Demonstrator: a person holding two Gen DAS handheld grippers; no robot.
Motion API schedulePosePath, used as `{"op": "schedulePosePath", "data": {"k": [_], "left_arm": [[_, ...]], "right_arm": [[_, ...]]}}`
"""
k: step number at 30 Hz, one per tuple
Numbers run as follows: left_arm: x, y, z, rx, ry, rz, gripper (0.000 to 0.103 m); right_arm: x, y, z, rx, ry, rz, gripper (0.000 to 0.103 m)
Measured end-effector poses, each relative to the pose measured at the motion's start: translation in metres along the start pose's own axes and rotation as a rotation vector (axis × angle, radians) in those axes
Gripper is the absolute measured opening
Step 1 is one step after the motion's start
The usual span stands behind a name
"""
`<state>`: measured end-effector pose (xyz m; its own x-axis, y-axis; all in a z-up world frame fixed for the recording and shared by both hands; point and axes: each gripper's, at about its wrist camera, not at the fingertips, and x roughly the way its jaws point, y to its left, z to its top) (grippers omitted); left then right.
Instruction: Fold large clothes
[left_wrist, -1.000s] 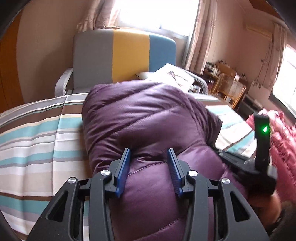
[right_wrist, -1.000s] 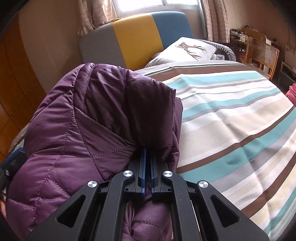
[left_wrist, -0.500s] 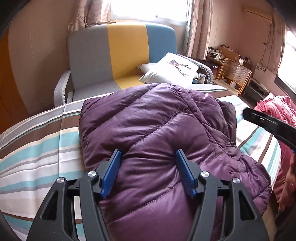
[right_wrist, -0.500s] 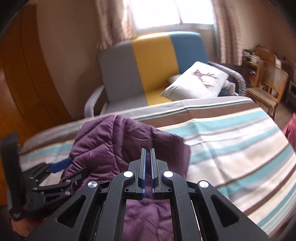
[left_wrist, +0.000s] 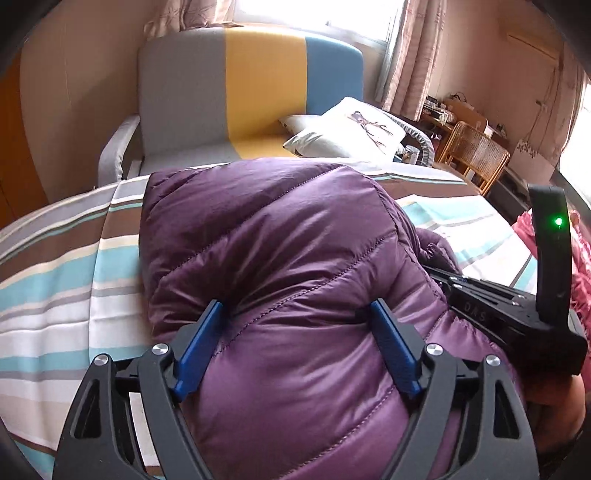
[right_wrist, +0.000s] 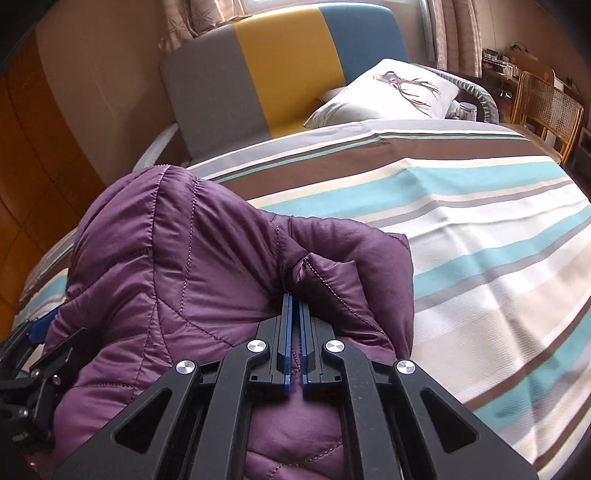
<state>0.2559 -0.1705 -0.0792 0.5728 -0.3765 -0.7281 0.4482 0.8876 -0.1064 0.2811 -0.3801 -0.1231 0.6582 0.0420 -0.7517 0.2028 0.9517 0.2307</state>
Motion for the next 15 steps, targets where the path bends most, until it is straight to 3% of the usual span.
{"op": "schedulePosePath", "data": {"k": [7, 15], "left_arm": [[-0.018, -0.012, -0.003, 0.029, 0.004, 0.039, 0.080], [-0.076, -0.029, -0.025, 0.047, -0.068, -0.010, 0.079]], "right_arm": [[-0.019, -0.004, -0.004, -0.004, -0.031, 0.036, 0.003], [-0.098, -0.011, -0.035, 0.039, -0.109, 0.122, 0.003]]}}
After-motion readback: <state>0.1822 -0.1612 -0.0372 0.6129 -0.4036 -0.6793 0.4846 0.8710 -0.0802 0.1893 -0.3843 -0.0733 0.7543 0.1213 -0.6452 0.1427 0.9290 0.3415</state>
